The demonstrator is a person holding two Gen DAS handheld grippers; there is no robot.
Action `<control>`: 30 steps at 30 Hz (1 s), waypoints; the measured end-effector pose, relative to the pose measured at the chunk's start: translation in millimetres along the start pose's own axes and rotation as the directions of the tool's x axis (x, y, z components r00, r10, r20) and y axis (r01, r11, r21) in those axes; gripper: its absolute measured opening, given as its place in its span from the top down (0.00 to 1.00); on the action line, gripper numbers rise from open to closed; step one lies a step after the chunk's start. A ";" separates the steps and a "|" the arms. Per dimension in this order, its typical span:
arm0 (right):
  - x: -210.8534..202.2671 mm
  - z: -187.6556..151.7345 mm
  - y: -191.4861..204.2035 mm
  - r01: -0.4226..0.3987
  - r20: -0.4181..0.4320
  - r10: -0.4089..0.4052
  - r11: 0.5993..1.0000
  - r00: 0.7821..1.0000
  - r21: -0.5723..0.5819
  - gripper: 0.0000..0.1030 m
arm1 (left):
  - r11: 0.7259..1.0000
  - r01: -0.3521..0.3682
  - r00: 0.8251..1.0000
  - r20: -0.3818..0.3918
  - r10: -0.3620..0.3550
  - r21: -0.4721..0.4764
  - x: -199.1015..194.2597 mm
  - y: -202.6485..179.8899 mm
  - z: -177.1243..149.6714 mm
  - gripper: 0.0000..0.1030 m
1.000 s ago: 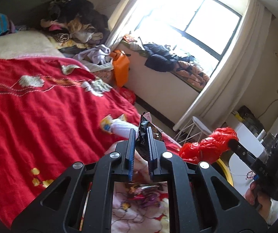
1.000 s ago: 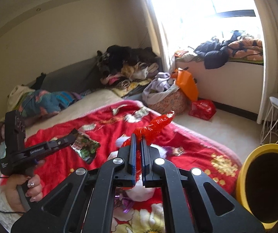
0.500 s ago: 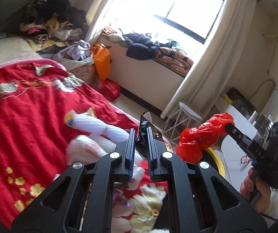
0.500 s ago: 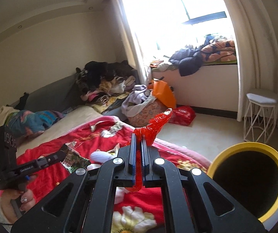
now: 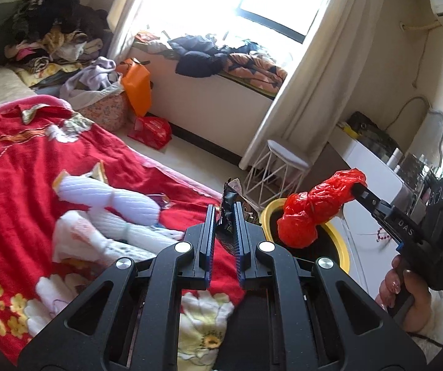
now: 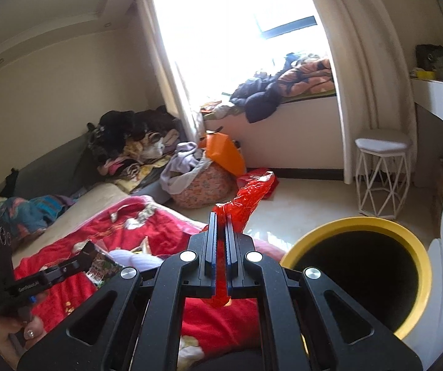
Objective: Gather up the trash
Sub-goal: 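Carry the red bag with the right tool over the yellow-rimmed bin while the left tool follows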
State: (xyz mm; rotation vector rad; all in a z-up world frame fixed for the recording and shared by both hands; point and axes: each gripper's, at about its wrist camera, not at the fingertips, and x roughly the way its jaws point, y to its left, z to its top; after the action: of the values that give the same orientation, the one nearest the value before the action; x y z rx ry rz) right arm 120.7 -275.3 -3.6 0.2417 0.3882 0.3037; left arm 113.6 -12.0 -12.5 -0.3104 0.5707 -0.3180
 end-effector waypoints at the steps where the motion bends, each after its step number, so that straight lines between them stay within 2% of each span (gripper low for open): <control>1: -0.9 0.3 -4.0 0.007 0.002 -0.007 1.000 1.000 0.006 0.96 | 1.000 0.002 1.000 -0.004 -0.002 0.004 2.3 -2.7 -0.2 0.93; 17: -13.3 0.6 -60.2 0.137 0.021 -0.140 0.987 0.990 0.089 0.96 | 0.994 0.065 0.997 -0.058 -0.060 0.085 44.3 -49.6 -2.6 0.93; 30: -10.2 -11.7 -107.1 0.248 -0.017 -0.248 0.959 0.969 0.139 0.96 | 0.986 0.086 0.991 -0.118 -0.069 0.142 89.4 -88.1 -13.0 0.93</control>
State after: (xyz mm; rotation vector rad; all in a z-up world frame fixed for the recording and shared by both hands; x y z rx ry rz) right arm 133.0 -375.9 -41.5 0.3270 0.4347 0.0290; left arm 159.2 -128.0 -32.7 -0.1735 0.6433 -0.4527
